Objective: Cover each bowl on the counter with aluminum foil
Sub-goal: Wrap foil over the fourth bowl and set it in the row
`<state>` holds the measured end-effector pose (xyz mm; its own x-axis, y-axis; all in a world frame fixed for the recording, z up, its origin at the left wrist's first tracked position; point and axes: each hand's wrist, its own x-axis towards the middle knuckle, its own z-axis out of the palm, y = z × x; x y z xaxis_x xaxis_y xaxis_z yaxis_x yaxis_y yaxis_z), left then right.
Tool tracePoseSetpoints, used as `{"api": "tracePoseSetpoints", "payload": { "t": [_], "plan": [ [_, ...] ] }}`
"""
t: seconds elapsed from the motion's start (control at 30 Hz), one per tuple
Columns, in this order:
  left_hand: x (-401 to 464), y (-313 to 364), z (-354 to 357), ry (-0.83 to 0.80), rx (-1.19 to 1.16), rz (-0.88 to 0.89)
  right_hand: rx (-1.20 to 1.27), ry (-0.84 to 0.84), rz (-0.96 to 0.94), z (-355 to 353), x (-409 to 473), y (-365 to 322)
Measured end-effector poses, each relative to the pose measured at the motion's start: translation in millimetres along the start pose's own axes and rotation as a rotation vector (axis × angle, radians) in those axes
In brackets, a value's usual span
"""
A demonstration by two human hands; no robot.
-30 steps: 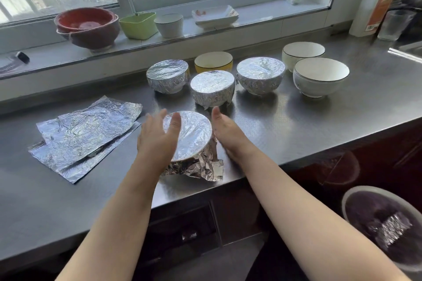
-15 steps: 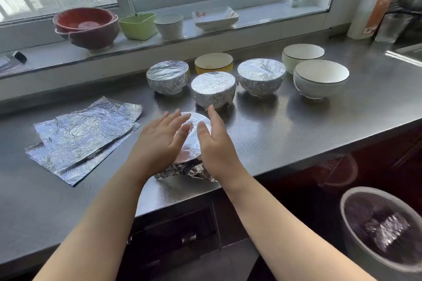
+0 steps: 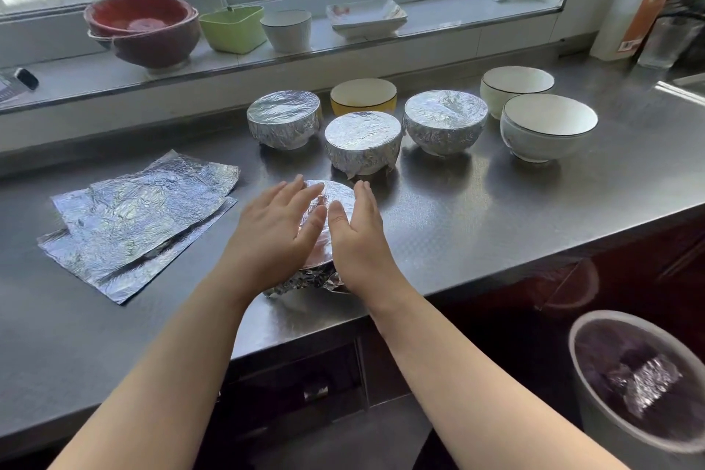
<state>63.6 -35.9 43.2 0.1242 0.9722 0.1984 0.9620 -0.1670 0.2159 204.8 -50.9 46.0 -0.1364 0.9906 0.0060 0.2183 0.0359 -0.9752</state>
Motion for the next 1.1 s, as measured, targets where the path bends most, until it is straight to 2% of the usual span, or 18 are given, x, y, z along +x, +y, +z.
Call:
{"api": "tracePoseSetpoints", "payload": {
  "t": [0.3,0.4,0.5,0.57,0.77,0.87,0.93,1.0,1.1],
  "plan": [
    [-2,5,-3,-0.013,-0.011,-0.055,0.14,-0.016,0.047,-4,14,10],
    [-3,6,-4,-0.027,-0.01,-0.067,0.24,-0.094,0.138,-5,23,25],
    [-4,8,-5,-0.035,-0.01,-0.074,0.215,-0.121,0.147,-12,25,37],
    [-4,9,-5,-0.037,-0.004,-0.076,0.305,-0.138,0.148,-13,30,41],
    [-4,13,-5,-0.07,0.046,-0.127,0.486,-0.228,0.311,-21,33,40],
    [-3,22,-5,-0.096,0.059,-0.193,0.464,-0.151,0.312,-30,35,39],
    [-4,30,-6,-0.131,0.043,-0.243,0.363,-0.05,0.276,-37,36,36],
    [-5,33,-10,-0.169,0.016,-0.269,0.294,0.093,0.188,-46,29,27],
    [-4,27,-24,-0.206,-0.004,-0.258,0.229,0.136,0.05,-55,14,9]
  ]
}}
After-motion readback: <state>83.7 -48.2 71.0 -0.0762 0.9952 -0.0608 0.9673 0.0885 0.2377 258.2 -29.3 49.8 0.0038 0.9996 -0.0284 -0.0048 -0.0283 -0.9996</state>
